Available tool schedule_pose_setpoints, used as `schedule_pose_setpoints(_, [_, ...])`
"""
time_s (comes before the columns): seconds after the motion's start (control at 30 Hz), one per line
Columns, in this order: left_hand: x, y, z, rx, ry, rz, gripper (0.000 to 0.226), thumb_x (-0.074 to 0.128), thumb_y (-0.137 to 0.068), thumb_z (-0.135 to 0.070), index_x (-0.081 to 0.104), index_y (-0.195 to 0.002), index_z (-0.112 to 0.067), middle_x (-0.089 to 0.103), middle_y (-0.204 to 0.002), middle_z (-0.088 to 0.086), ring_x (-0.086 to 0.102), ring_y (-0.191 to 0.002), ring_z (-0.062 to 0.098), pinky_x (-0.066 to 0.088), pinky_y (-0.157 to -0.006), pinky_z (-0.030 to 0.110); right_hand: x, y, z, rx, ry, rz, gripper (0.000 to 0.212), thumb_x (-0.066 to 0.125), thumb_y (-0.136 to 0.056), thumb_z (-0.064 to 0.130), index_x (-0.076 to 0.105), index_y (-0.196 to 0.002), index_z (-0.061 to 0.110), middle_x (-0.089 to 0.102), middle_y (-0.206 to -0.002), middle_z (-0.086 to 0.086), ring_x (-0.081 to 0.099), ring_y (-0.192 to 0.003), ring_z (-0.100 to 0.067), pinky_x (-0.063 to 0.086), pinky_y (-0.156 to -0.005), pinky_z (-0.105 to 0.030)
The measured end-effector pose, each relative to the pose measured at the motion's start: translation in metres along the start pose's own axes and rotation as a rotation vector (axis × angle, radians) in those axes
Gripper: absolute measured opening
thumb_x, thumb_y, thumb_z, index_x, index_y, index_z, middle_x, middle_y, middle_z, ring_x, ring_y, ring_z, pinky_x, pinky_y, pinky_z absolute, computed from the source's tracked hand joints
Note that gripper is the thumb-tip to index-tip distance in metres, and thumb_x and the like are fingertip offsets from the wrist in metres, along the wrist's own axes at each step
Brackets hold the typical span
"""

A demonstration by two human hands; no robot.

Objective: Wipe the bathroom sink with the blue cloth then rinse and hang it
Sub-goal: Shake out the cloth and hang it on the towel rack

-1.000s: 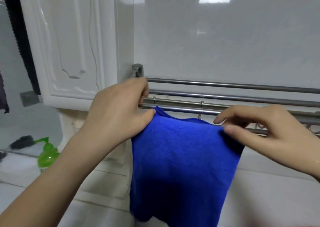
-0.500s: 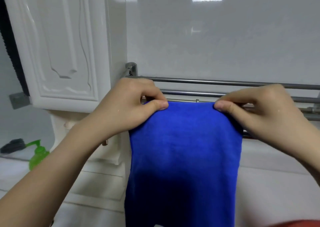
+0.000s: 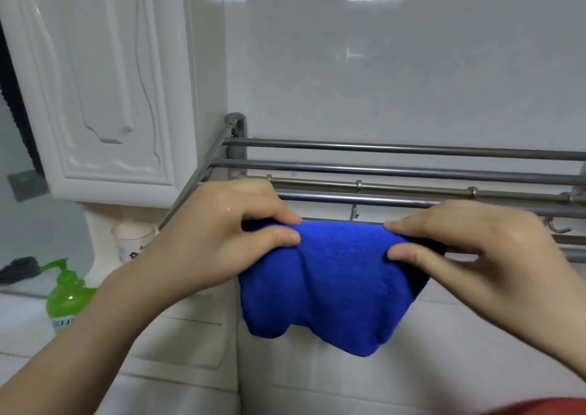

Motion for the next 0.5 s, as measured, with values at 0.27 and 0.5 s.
schedule_pose_setpoints(0.27, [-0.007,-0.036,0.000,-0.104,-0.118,0.176,0.006,0.068,-0.082,-0.040,0.074,-0.081,-0.039,0.067,-0.083,-0.019,0.057,-0.090,0.000,0.048,-0.081,0.026,-0.019,-0.036,-0.017,0.115,-0.153,0.223,0.015,0.062,-0.085,0.042,0.076,-0.087,0.038,0.071,-0.086,0.028,0.066,-0.084,0.005,0.051,-0.070,-0.019])
schedule_pose_setpoints(0.5, [-0.005,-0.006,-0.009,-0.090,0.034,0.142,0.014,0.069,-0.076,-0.049,0.074,-0.083,-0.038,0.065,-0.086,-0.019,0.061,-0.084,0.000,0.042,-0.066,0.009,-0.018,-0.014,0.001,0.007,-0.063,0.155,0.032,0.056,-0.084,0.058,0.073,-0.097,0.034,0.070,-0.092,0.021,0.065,-0.086,0.003,0.046,-0.075,-0.016])
Point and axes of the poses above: each hand's wrist, its own y-axis away from the middle knuckle, its own x-axis out of the palm, z = x × y, the point moved 1 cm from there along -y, towards the middle knuckle
